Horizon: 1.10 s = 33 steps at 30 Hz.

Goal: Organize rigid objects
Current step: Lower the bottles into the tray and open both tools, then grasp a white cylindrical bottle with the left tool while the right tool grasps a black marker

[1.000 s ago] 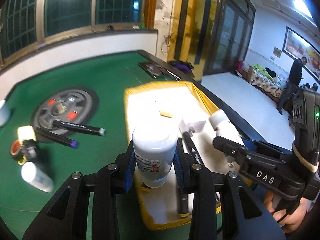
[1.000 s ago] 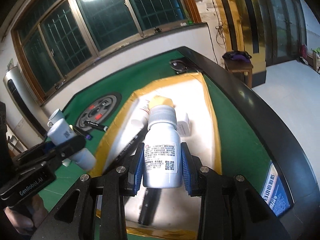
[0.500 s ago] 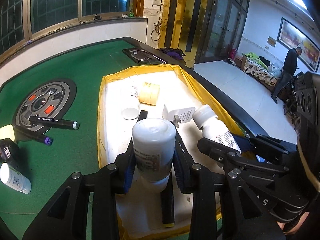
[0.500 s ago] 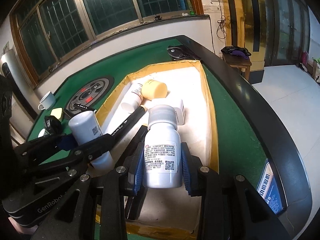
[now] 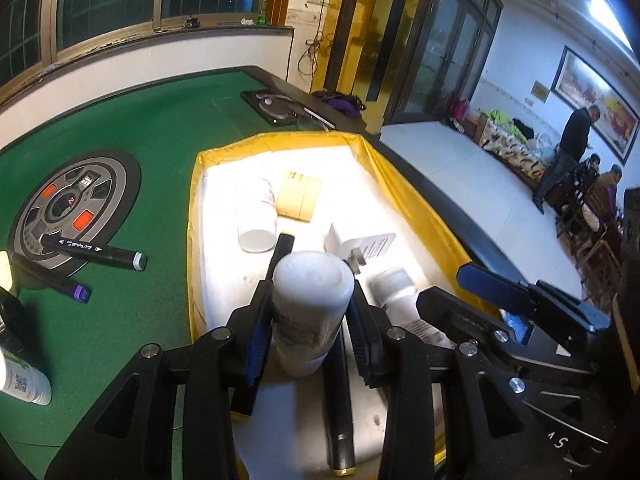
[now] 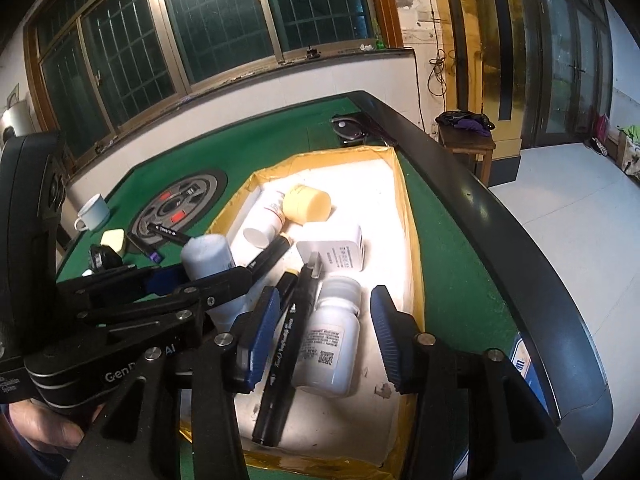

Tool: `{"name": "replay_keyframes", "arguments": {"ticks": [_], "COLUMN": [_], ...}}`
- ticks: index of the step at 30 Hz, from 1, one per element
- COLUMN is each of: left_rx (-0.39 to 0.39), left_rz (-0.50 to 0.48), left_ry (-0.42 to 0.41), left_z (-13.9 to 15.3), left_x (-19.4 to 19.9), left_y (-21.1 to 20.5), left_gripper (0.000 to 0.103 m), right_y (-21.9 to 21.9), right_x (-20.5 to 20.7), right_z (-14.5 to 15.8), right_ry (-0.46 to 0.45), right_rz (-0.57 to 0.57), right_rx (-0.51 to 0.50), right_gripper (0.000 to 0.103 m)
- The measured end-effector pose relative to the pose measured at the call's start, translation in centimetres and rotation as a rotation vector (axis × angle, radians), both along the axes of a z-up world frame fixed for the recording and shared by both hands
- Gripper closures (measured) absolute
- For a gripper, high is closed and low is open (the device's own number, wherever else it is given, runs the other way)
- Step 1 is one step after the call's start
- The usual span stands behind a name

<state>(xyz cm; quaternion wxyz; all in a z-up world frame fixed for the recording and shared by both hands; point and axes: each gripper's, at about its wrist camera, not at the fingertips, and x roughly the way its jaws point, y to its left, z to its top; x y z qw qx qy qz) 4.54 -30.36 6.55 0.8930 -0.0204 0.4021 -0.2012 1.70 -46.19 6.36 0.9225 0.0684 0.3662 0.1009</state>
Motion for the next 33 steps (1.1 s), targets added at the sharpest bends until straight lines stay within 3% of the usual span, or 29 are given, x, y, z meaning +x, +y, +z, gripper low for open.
{"name": "replay_keyframes", "arguments": {"ticks": [2, 4, 7, 10, 13, 15, 19, 27, 33], "left_rx": [-0.005, 0.005, 0.087, 0.071, 0.1, 0.122, 0.108, 0.082, 0.057], "left_rz": [0.002, 0.028, 0.084, 0.059, 0.036, 0.007, -0.041, -0.027, 0.035], "left_ry": [-0.002, -0.054, -0.11, -0.093, -0.097, -0.053, 0.011, -0.058, -0.106], "left_z": [0.2, 0.8, 1.4, 1.7, 1.9, 1.4, 0.0, 1.2, 1.2], "left_x": [0.4, 1.1, 2.3, 2.4, 1.1, 0.2, -1.8, -4.3, -5.8], "left_y": [-0.1, -0.2, -0.3, 0.4, 0.6, 0.7, 0.8, 2.4, 5.3], "left_gripper": [0.068, 0.068, 0.068, 0.068, 0.068, 0.068, 0.068, 0.068, 0.068], "right_y": [-0.2, -0.5, -0.7, -0.8, -0.9, -1.0, -0.8, -0.3, 0.6], "right_x": [0.0, 0.0, -0.2, -0.4, -0.4, -0.3, -0.4, -0.7, -0.9], "right_z": [0.2, 0.4, 0.7, 0.8, 0.8, 0.9, 0.9, 1.1, 1.0], "right_ry": [-0.009, -0.016, -0.022, -0.029, -0.028, -0.032, -0.036, -0.041, -0.039], "right_rz": [-0.012, -0.022, -0.038, -0.044, -0.041, -0.042, -0.033, -0.018, 0.001], "right_rx": [0.016, 0.038, 0.042, 0.043, 0.049, 0.052, 0.061, 0.062, 0.052], "right_gripper": [0.06, 0.06, 0.06, 0.06, 0.06, 0.06, 0.06, 0.06, 0.06]}}
